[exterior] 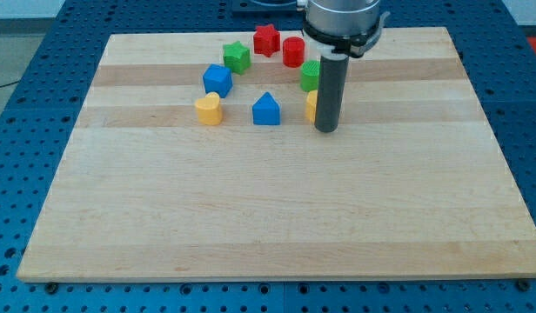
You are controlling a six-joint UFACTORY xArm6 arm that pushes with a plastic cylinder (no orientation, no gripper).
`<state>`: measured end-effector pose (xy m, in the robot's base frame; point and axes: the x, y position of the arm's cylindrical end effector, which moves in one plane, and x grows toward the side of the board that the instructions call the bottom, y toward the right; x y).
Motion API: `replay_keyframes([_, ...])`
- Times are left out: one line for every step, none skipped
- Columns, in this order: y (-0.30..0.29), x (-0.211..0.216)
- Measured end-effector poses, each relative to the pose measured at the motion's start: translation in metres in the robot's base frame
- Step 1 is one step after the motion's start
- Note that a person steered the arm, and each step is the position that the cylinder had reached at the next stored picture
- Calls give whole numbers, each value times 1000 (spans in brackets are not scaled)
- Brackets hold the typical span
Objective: Push the hexagon below the green circle
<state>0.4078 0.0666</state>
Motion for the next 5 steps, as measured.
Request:
replay_keyframes([5,10])
replay_keyframes([19,25])
replay_keyframes([73,35])
replay_keyframes([150,-34])
replay_keyframes([177,-144])
